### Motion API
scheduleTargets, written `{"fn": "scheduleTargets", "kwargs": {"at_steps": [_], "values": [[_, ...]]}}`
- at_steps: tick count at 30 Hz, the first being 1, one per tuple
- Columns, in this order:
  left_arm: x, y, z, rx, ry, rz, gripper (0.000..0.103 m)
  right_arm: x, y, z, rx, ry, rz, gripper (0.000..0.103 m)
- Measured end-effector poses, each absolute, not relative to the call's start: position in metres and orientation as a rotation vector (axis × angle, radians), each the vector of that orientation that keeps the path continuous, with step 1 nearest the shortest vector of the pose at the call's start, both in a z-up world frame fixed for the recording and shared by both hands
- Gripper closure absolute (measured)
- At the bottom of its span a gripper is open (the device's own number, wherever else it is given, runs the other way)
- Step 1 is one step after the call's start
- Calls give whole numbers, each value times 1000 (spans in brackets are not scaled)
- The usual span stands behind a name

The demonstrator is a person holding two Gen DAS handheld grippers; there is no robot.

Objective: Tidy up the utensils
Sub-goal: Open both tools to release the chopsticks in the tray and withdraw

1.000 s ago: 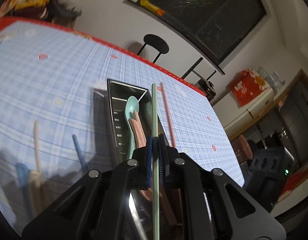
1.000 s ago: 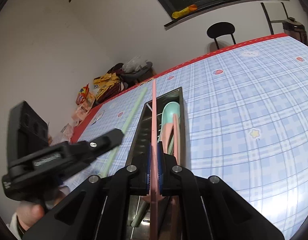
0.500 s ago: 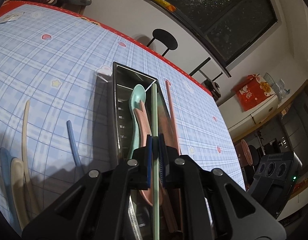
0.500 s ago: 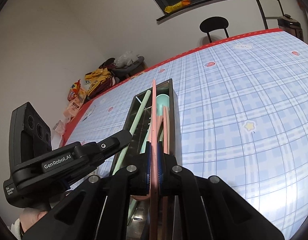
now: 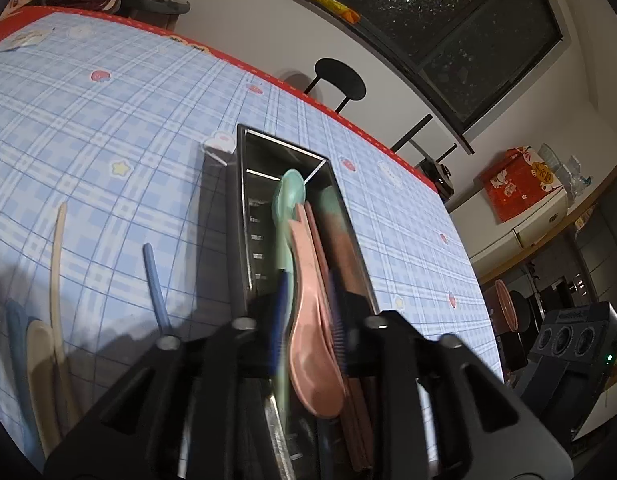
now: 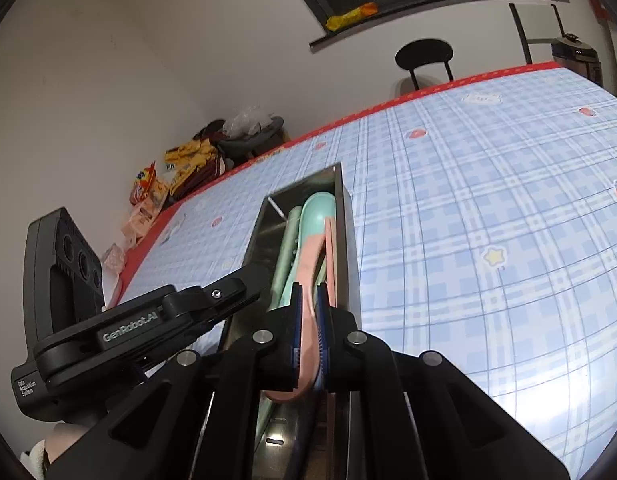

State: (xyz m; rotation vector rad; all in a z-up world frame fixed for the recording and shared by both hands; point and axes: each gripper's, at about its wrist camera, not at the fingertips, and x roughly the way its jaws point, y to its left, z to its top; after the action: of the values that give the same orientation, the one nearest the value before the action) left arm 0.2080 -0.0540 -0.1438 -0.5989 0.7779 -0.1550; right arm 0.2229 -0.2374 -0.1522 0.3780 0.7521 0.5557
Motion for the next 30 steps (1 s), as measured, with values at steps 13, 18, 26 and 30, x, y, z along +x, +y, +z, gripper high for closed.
{"fn": "scheduleTargets", "kwargs": {"at_steps": [13, 18, 26, 30], "values": [[168, -25, -100, -372, 647, 13, 12, 208, -264, -129, 385, 561, 380, 6], [148, -12, -91, -294, 629, 58, 6, 202, -274, -124, 412, 490, 346, 6], [104, 15, -80, -175, 619, 92, 6, 182, -259, -119, 389, 478, 336, 6], [86, 31, -79, -130, 624, 93, 6, 160, -250, -115, 353, 485, 345, 6]]}}
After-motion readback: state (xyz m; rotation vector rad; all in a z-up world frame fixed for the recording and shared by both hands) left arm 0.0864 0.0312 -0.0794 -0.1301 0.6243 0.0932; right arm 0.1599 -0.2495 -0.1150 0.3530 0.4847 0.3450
